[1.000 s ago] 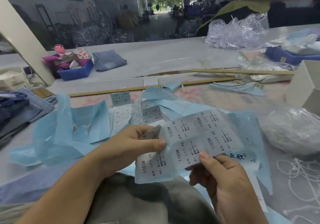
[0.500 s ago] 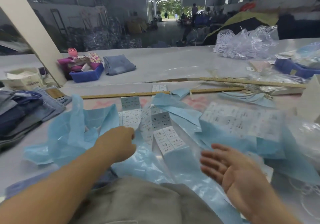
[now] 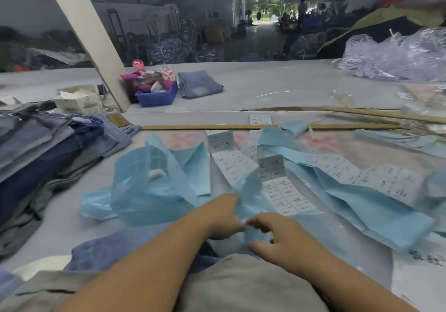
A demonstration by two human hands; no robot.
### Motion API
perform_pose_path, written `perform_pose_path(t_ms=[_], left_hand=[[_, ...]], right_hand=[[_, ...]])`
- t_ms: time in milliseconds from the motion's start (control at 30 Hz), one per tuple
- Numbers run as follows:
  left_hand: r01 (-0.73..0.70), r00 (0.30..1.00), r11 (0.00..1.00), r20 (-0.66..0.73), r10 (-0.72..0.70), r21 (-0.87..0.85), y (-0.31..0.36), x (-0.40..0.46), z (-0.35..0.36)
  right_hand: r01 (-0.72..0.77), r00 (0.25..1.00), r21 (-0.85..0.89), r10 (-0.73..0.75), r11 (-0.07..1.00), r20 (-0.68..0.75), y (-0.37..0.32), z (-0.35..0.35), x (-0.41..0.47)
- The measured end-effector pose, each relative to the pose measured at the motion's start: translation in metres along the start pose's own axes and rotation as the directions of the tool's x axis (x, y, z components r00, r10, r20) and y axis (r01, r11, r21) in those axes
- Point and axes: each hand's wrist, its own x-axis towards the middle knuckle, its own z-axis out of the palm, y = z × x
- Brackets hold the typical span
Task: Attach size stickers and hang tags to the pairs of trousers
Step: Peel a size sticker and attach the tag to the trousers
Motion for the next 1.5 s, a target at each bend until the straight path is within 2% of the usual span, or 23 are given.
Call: perform_pose_path(t_ms=[133, 267, 300, 367, 400, 467, 533, 567, 633, 733, 800, 867, 933, 1033, 1100, 1133, 1167, 1200, 1233, 1300, 1333, 1400, 1500], left_hand=[[-0.129, 0.987, 0.991, -0.097, 0.126, -0.031, 0.005, -0.006, -0.013], [-0.127, 0.919, 0.988, -0.386, 0.084, -0.088, -0.011, -0.016, -0.05], [-0.09, 0.861, 0.992, -0.508, 0.031, -0.091, -0.02, -0.018, -0.062], [0.036, 0.672, 0.989, -0.728, -0.132, -0.146, -0.046, -0.02, -0.086], [0.144, 0.58, 0.969, -0.776, -0.247, -0.201, -0.062, -0.022, -0.093], [0.443, 0.479, 0.825, -0.685, -0.549, -0.351, -0.093, -0.026, -0.094], [0.634, 0.377, 0.631, -0.533, -0.758, -0.448, -0.114, -0.029, -0.085], [0.67, 0.313, 0.565, -0.507, -0.803, -0.482, -0.122, -0.029, -0.08], [0.674, 0.218, 0.528, -0.543, -0.811, -0.518, -0.135, -0.028, -0.074], [0.684, 0.148, 0.488, -0.552, -0.82, -0.542, -0.151, -0.03, -0.073], [0.732, 0.183, 0.456, -0.499, -0.847, -0.506, -0.157, -0.033, -0.072], [0.751, 0.275, 0.503, -0.489, -0.828, -0.428, -0.15, -0.035, -0.078], [0.679, 0.375, 0.626, -0.553, -0.744, -0.382, -0.128, -0.036, -0.089], [0.465, 0.473, 0.838, -0.72, -0.507, -0.285, -0.075, -0.039, -0.103], [0.317, 0.504, 0.929, -0.795, -0.337, -0.193, -0.033, -0.046, -0.102], [0.249, 0.522, 0.958, -0.814, -0.255, -0.14, -0.012, -0.05, -0.1], [0.18, 0.537, 0.979, -0.825, -0.175, -0.091, 0.007, -0.055, -0.095], [0.108, 0.546, 0.993, -0.831, -0.101, -0.049, 0.023, -0.06, -0.09], [0.034, 0.548, 0.999, -0.836, -0.038, -0.023, 0.036, -0.068, -0.085], [-0.117, 0.524, 0.992, -0.845, 0.101, 0.047, 0.056, -0.086, -0.075], [-0.168, 0.51, 0.98, -0.841, 0.18, 0.107, 0.063, -0.096, -0.069], [-0.229, 0.495, 0.956, -0.823, 0.279, 0.185, 0.077, -0.117, -0.057], [-0.386, 0.485, 0.914, -0.816, 0.316, 0.125, 0.088, -0.143, -0.056]], right_hand=[[0.125, 0.991, -0.301, -0.136, 0.945, -0.015, -0.007, 0.018, 0.029], [0.116, 0.989, -0.577, -0.146, 0.809, -0.005, -0.002, 0.031, 0.045], [0.096, 0.992, -0.611, -0.13, 0.786, -0.011, -0.002, 0.031, 0.047], [0.05, 0.995, -0.637, -0.09, 0.769, -0.03, -0.003, 0.029, 0.046], [0.021, 0.996, -0.625, -0.072, 0.78, -0.056, -0.004, 0.028, 0.046], [-0.045, 0.988, -0.557, -0.046, 0.829, -0.147, -0.006, 0.025, 0.046], [-0.1, 0.969, -0.482, -0.024, 0.87, -0.245, -0.005, 0.02, 0.047], [-0.124, 0.961, -0.456, -0.009, 0.881, -0.278, -0.005, 0.018, 0.047], [-0.169, 0.948, -0.425, 0.03, 0.889, -0.316, -0.004, 0.013, 0.046], [-0.208, 0.942, -0.384, 0.079, 0.899, -0.326, -0.004, 0.008, 0.041], [-0.21, 0.942, -0.369, 0.088, 0.905, -0.323, -0.007, 0.006, 0.037], [-0.226, 0.953, -0.431, 0.106, 0.874, -0.284, -0.016, 0.003, 0.034], [-0.198, 0.971, -0.523, 0.094, 0.829, -0.219, -0.027, 0.004, 0.033], [-0.04, 0.969, -0.506, -0.089, 0.861, -0.229, -0.046, 0.005, 0.03], [0.121, 0.942, -0.331, -0.214, 0.936, -0.26, -0.064, 0.001, 0.028], [0.169, 0.95, -0.109, -0.191, 0.98, -0.248, -0.075, -0.004, 0.027], [0.165, 0.978, 0.184, -0.136, 0.969, -0.159, -0.086, -0.01, 0.025], [0.12, 0.991, 0.473, -0.132, 0.873, -0.009, -0.094, -0.018, 0.022], [0.074, 0.973, 0.697, -0.204, 0.714, 0.106, -0.099, -0.026, 0.02], [-0.016, 0.925, 0.929, -0.348, 0.37, 0.154, -0.1, -0.042, 0.011], [-0.028, 0.913, 0.967, -0.389, 0.252, 0.128, -0.101, -0.049, 0.005], [0.016, 0.936, 0.981, -0.347, 0.194, 0.054, -0.104, -0.06, -0.007], [0.131, 0.978, 0.963, -0.188, 0.235, -0.087, -0.11, -0.071, -0.027]])
